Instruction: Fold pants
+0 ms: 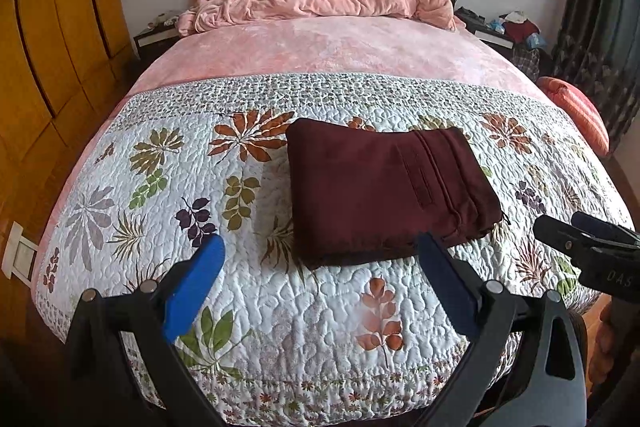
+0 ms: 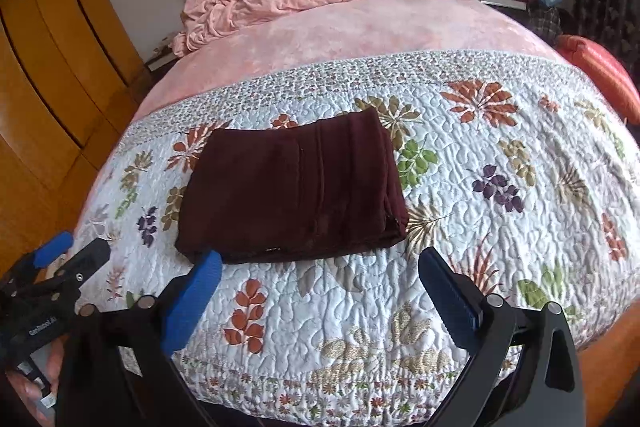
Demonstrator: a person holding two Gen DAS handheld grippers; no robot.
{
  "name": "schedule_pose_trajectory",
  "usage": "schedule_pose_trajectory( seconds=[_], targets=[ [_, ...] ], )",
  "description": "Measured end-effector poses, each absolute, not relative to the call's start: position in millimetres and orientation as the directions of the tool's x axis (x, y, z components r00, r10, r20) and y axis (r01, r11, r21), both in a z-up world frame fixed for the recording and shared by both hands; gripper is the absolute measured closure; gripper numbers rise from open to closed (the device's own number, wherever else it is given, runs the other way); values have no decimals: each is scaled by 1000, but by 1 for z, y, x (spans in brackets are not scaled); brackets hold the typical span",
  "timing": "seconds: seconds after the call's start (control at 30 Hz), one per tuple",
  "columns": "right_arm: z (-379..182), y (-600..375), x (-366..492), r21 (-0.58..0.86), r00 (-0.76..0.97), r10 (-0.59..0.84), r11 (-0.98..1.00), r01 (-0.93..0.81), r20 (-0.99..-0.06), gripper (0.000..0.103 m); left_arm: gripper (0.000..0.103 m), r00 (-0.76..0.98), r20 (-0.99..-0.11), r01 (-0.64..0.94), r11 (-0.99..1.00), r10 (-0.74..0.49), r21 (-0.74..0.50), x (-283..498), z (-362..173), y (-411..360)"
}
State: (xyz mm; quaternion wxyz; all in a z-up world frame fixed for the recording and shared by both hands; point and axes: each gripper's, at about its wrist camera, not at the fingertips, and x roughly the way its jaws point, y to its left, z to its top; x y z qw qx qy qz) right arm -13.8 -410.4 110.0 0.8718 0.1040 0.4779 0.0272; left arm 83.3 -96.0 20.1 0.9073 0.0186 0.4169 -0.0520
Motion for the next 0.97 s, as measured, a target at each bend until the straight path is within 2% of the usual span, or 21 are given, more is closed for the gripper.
schedule_pose_trajectory(
  seconds=[0.97],
  targets=[
    [91,-406,-10,189,504,136,980,56,-853,4,6,617,-784,109,994,-64,5,87,10,-103]
  ],
)
